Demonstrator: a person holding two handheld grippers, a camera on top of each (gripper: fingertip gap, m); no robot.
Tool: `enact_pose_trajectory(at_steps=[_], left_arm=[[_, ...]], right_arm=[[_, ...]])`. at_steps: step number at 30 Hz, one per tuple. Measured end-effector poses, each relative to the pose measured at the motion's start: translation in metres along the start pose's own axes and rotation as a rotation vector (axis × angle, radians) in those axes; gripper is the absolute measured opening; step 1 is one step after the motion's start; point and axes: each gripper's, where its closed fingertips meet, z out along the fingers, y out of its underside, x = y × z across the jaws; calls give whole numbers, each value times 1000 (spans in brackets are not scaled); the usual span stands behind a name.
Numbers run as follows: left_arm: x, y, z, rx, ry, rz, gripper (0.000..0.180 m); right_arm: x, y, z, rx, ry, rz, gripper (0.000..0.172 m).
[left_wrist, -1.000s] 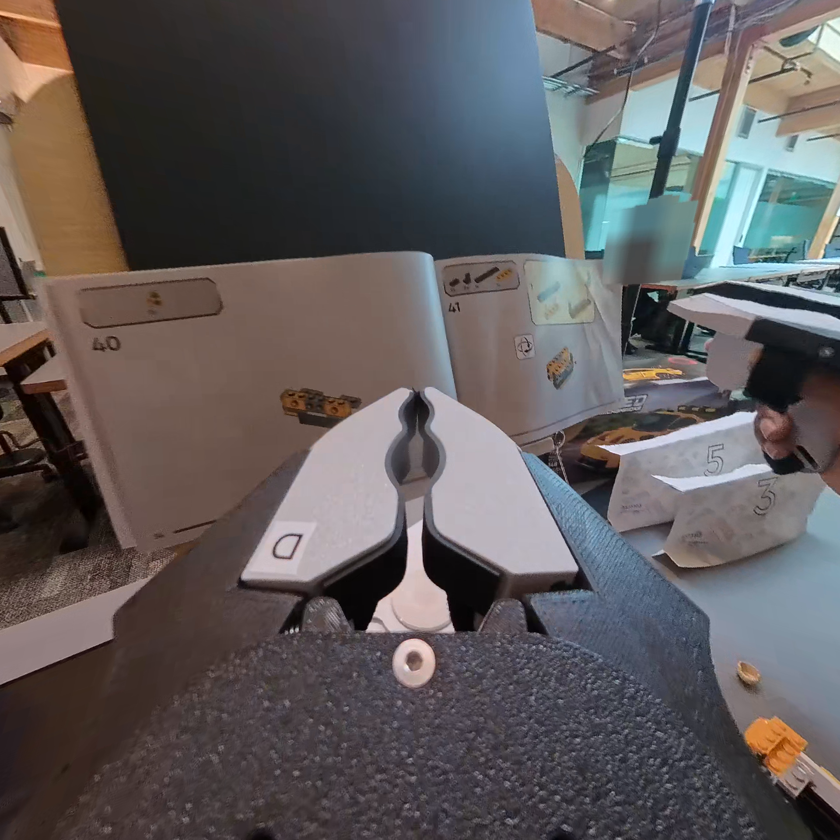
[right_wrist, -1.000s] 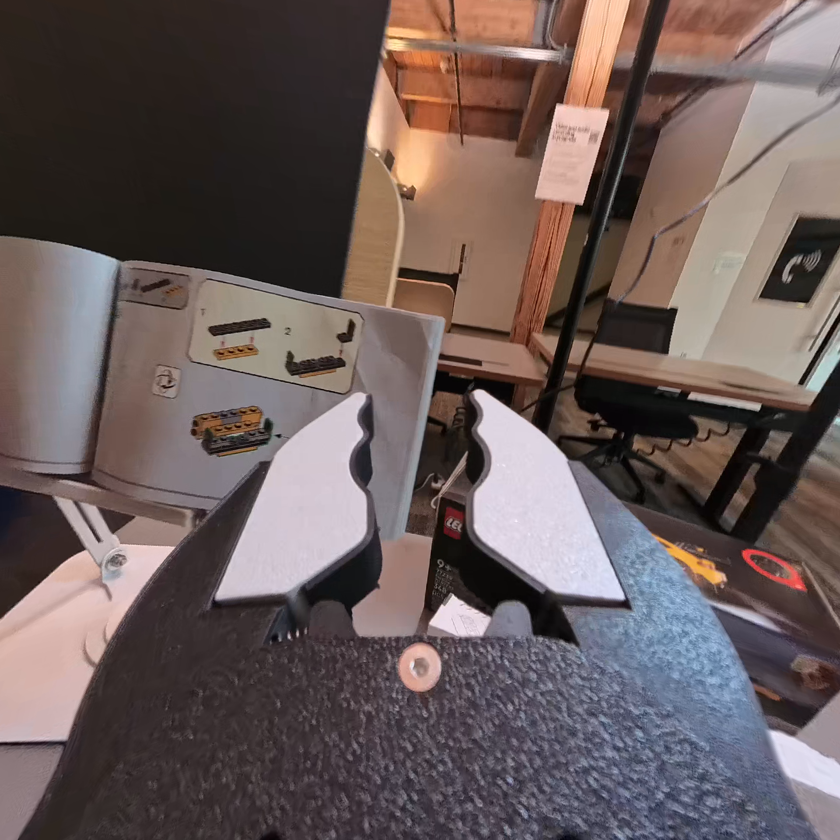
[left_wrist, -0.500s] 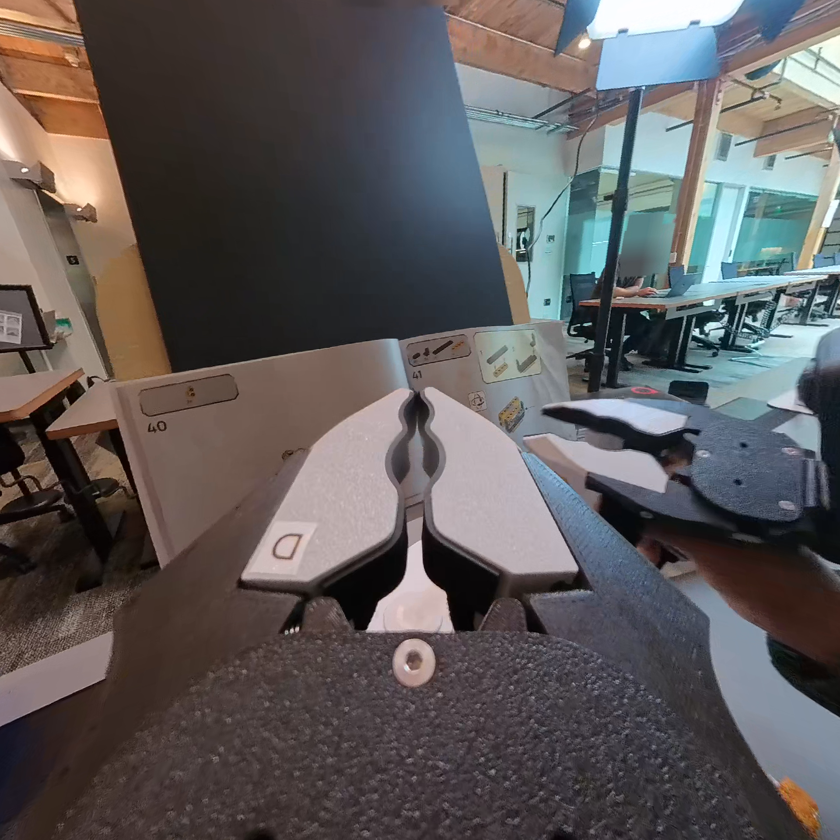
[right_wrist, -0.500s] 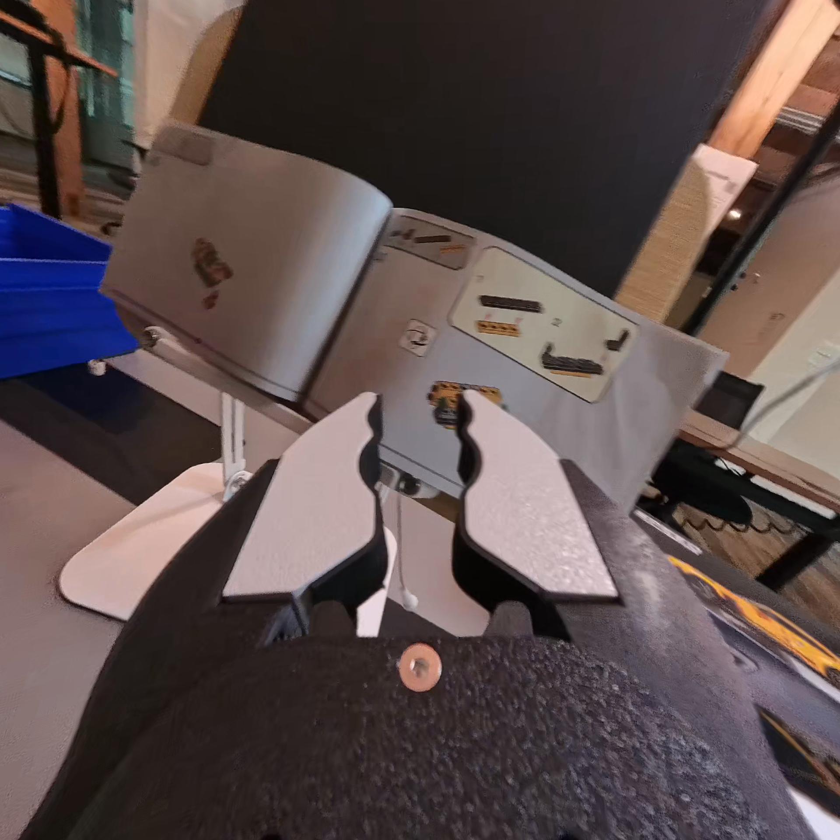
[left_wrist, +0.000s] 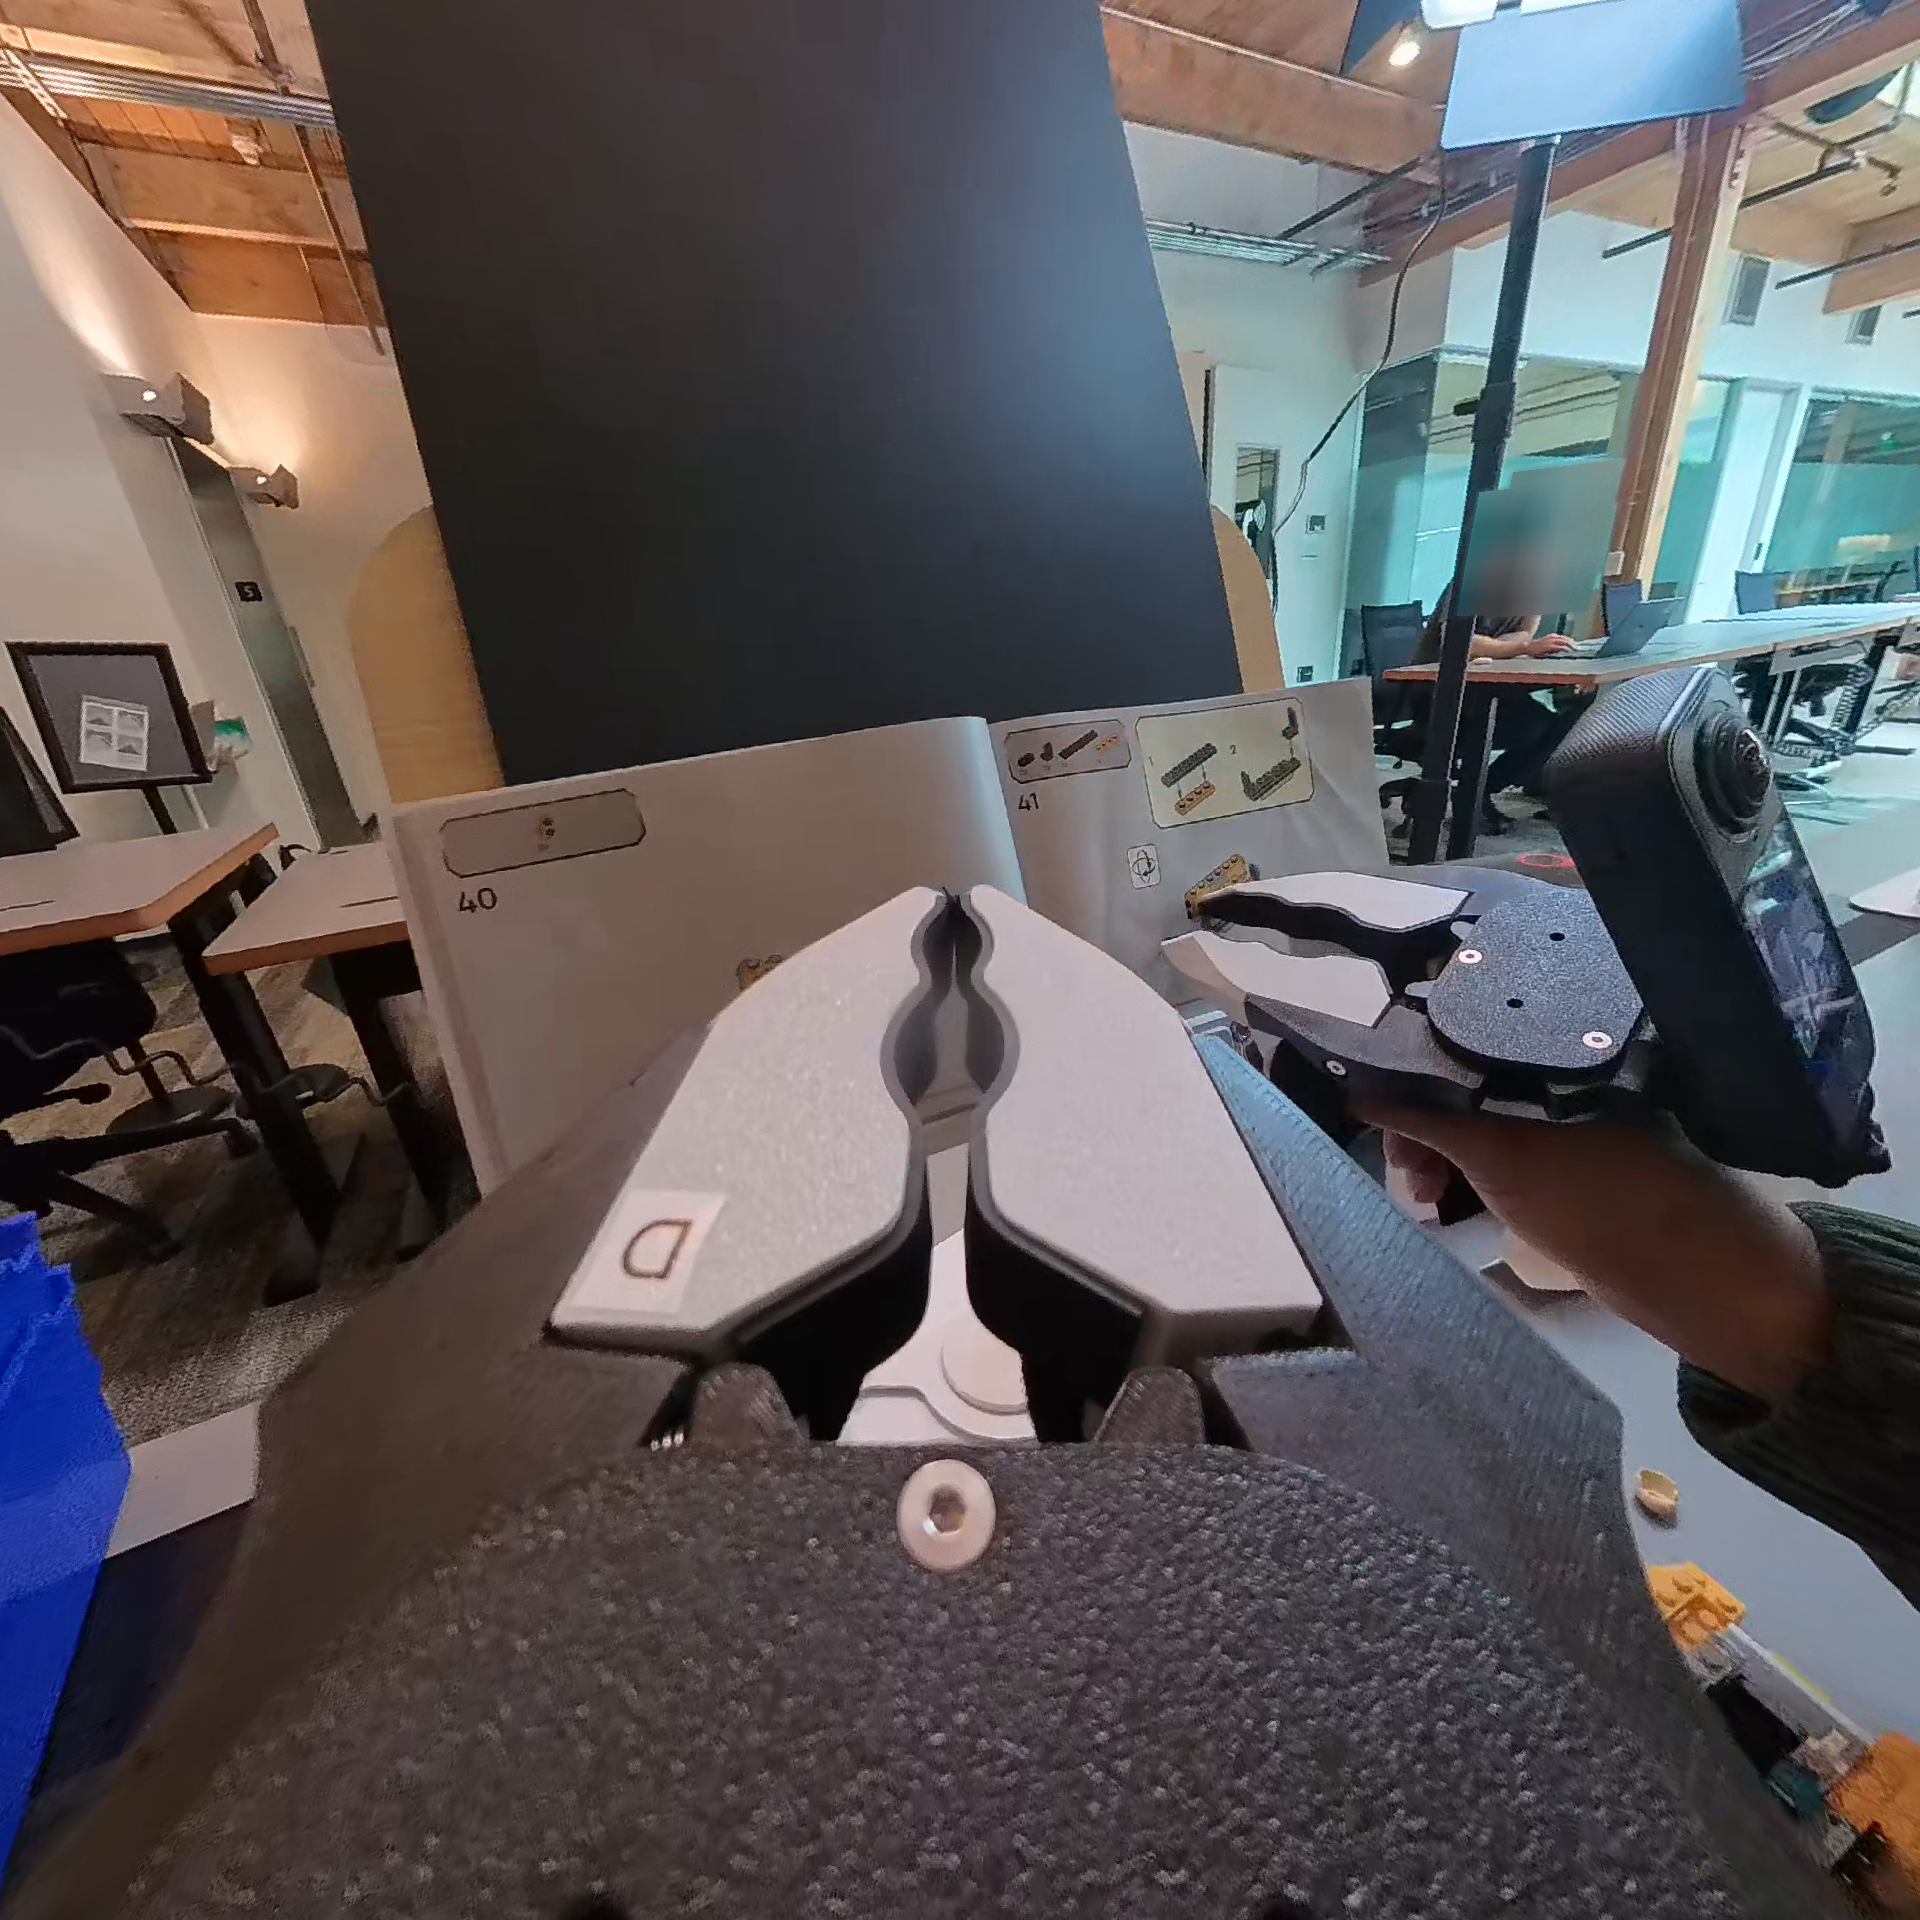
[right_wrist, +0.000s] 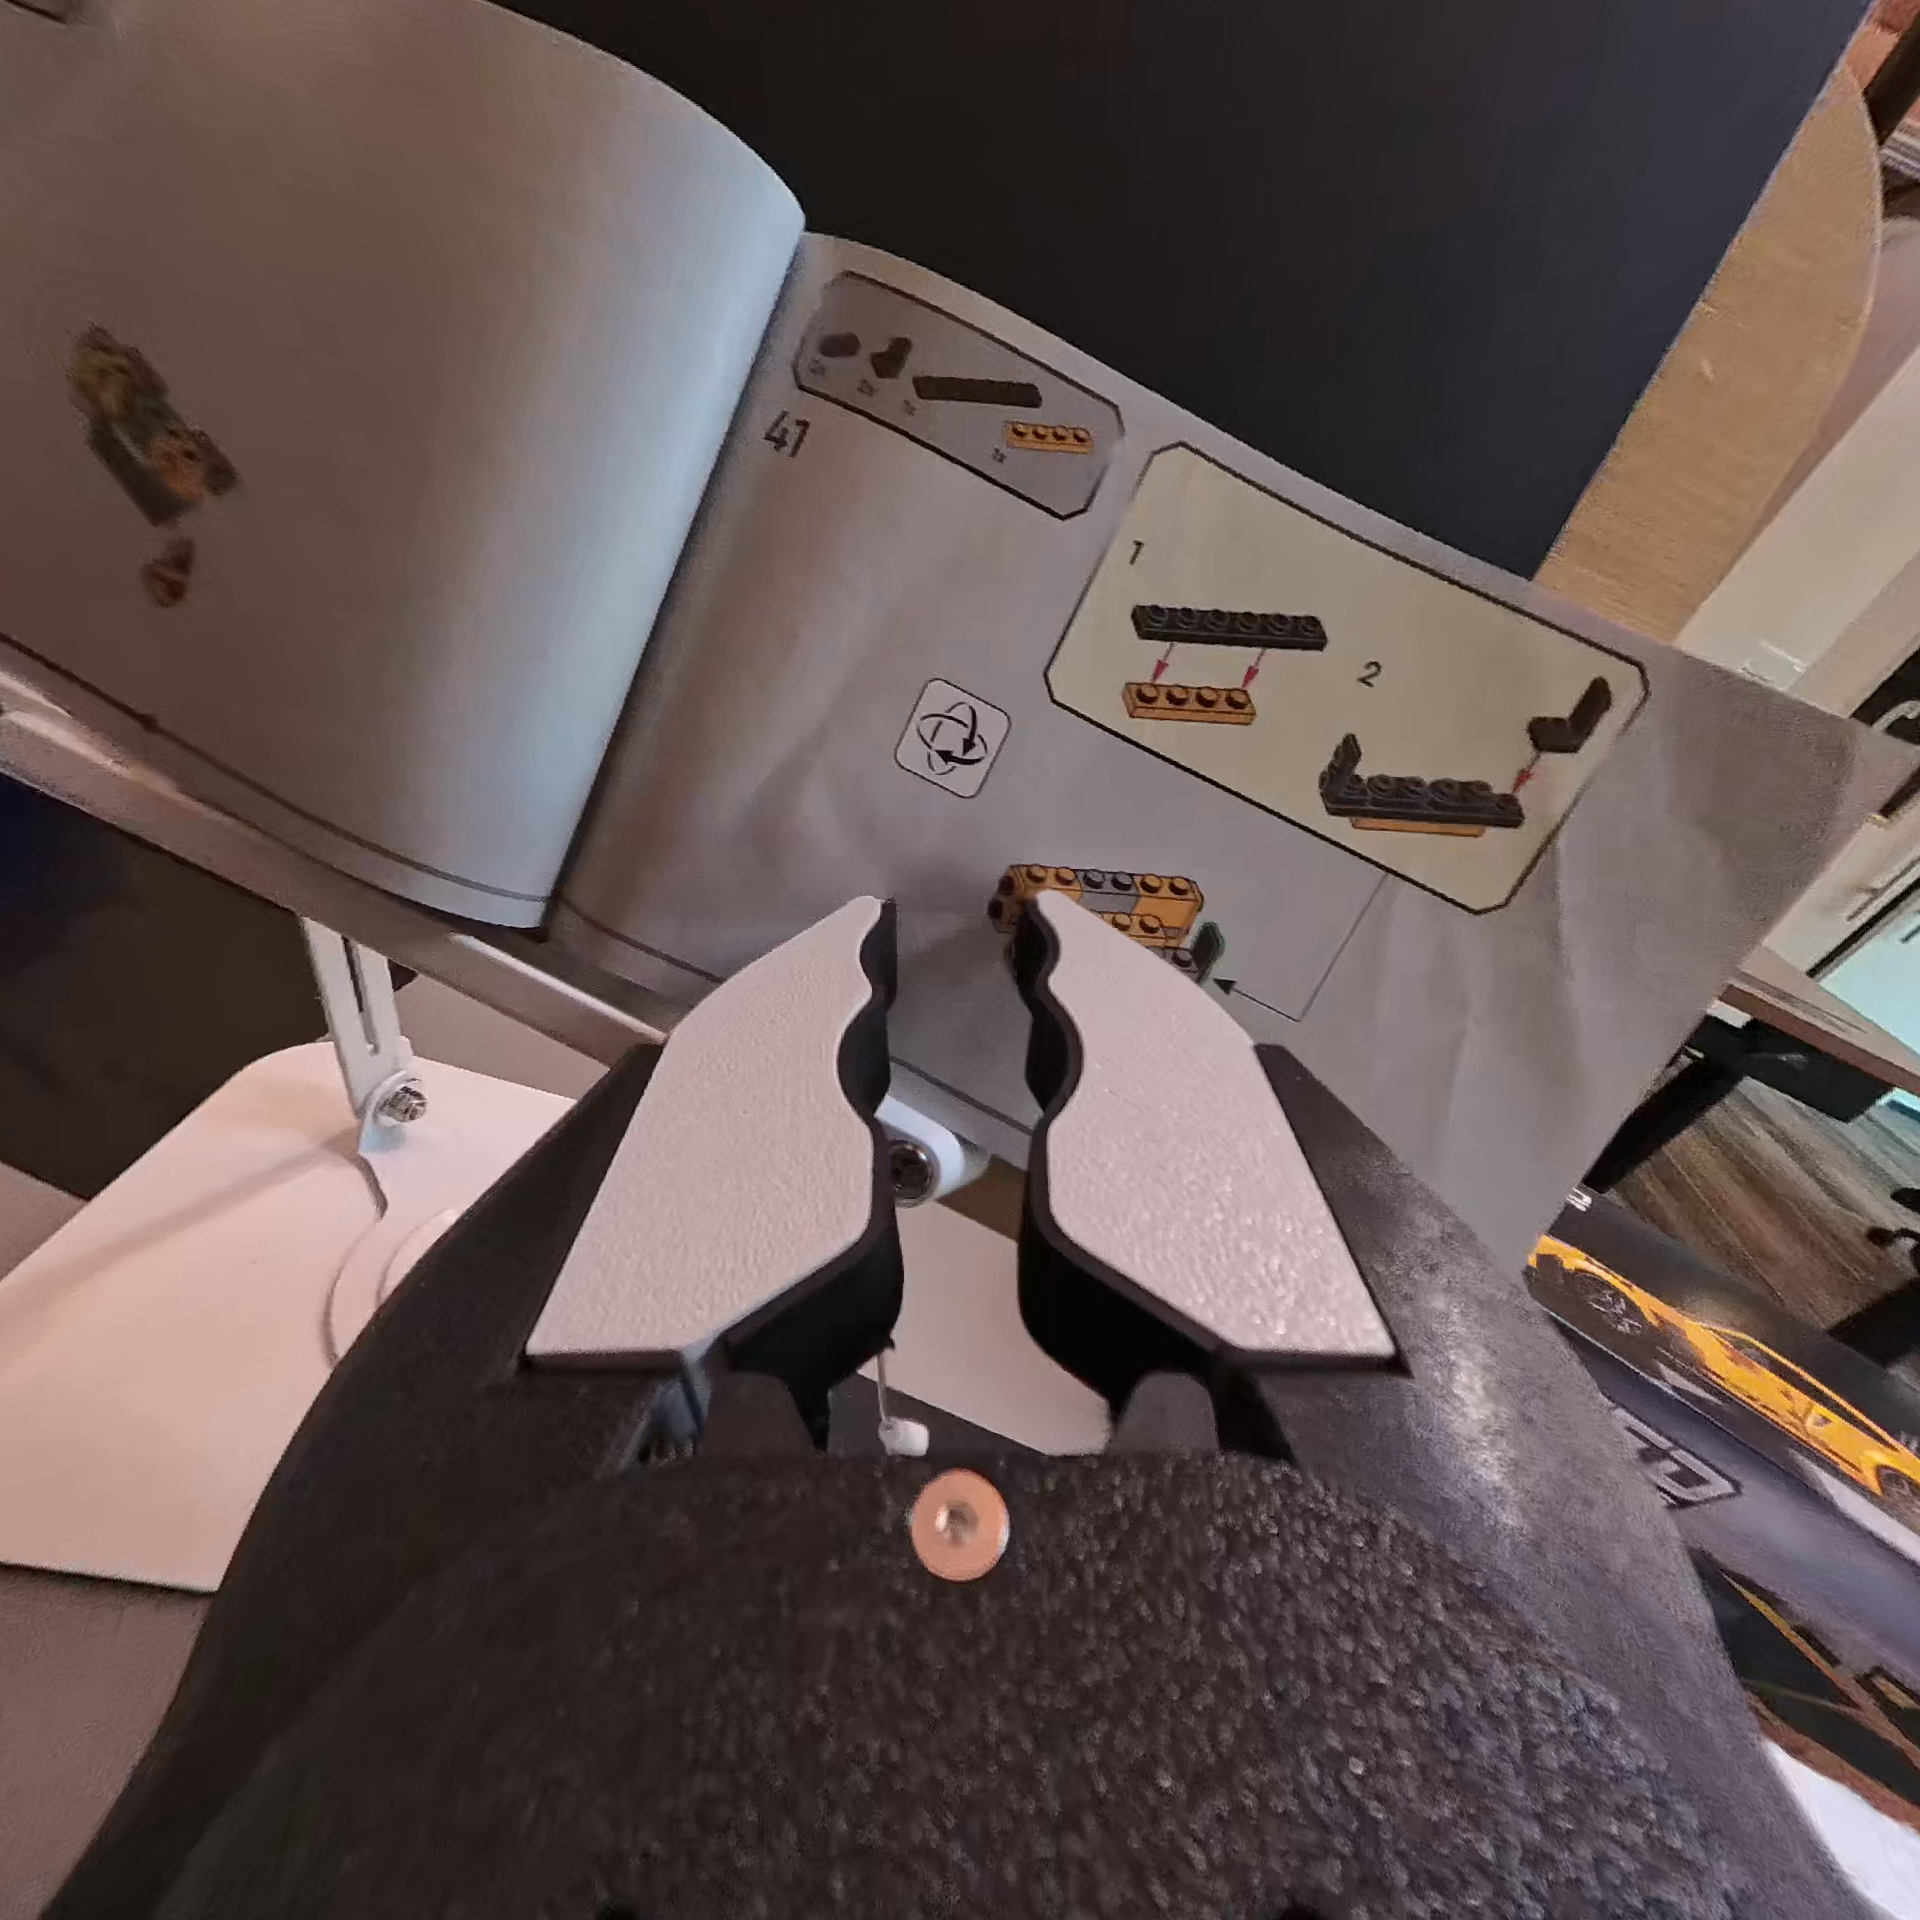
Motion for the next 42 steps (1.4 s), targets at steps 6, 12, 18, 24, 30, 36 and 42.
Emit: enact_pose_trajectory(at_steps=[6, 12, 18, 24, 30, 36, 42], left_arm=[[-2, 2, -1, -3, 6, -16, 0], [-2, 6, 0, -13, 13, -20, 0], [-4, 9, 0, -19, 8, -18, 0], [-7, 14, 1, -27, 7, -34, 0], [-5, 19, 3, -39, 17, -36, 0], [-4, 22, 4, -48, 18, -36, 0], [-8, 24, 4, -51, 0, -30, 0]], right_arm=[[8, 5, -2, -1, 18, -7, 35], [21, 17, -8, -13, 31, 10, 39], [35, 25, -14, -18, 42, 58, 47], [51, 37, -22, -28, 55, 103, 51], [65, 42, -30, -22, 83, 146, 53], [61, 27, -41, 31, 76, 148, 54], [36, 7, -41, 67, 30, 134, 54]])
